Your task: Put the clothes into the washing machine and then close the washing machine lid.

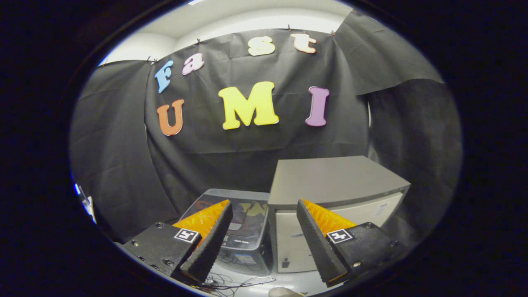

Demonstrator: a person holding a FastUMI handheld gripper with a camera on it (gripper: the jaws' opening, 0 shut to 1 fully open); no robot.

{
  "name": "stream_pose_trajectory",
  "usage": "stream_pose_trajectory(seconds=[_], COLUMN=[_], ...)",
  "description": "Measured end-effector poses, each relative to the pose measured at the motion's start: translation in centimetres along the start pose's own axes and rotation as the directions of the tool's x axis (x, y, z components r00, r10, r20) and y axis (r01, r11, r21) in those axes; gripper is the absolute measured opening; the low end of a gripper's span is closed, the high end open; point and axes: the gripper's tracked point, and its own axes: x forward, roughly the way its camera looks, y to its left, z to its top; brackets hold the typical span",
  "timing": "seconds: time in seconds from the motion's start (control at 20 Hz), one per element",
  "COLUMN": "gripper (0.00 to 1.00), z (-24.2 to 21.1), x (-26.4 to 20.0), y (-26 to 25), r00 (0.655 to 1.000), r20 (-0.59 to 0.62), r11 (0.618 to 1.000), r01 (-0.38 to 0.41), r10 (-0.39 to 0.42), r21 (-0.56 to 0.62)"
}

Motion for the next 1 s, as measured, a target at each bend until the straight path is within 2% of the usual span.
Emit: stream_pose_trajectory(seconds=[0.3,0.55,0.8,1.0], gripper=[0.98,0.98,0.98,0.98], z=[-5.1,-8.9,-12.4,-14.0], x=[-9.0,-15.9,-20.6,-22.7], y=[-8.7,-12.8,-14.7,-14.9], r00=[0.991,0.975,0.973,0.972], r20=[-0.002,0.057,0.049,0.051], r11=[0.99,0.976,0.973,0.972], r01=[0.136,0.215,0.226,0.23], r10=[-0.137,-0.213,-0.224,-0.227], r21=[-0.02,-0.022,-0.041,-0.052])
